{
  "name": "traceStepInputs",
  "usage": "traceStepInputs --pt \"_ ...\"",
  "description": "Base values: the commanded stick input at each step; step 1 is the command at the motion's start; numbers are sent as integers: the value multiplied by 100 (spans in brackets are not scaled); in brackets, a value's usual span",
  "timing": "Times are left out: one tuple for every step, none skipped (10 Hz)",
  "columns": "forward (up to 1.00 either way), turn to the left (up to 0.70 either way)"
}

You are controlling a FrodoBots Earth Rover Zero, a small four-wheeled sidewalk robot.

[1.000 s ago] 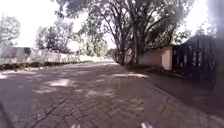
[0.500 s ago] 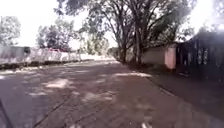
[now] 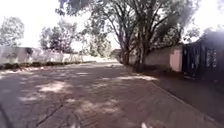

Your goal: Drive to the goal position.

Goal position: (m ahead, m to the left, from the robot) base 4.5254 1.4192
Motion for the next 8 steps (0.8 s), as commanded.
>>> traceStepInputs --pt "70 -17" --pt "70 -22" --pt "70 -27" --pt "70 -32" --pt "70 -35" --pt "70 -35" --pt "70 -35" --pt "70 -35"
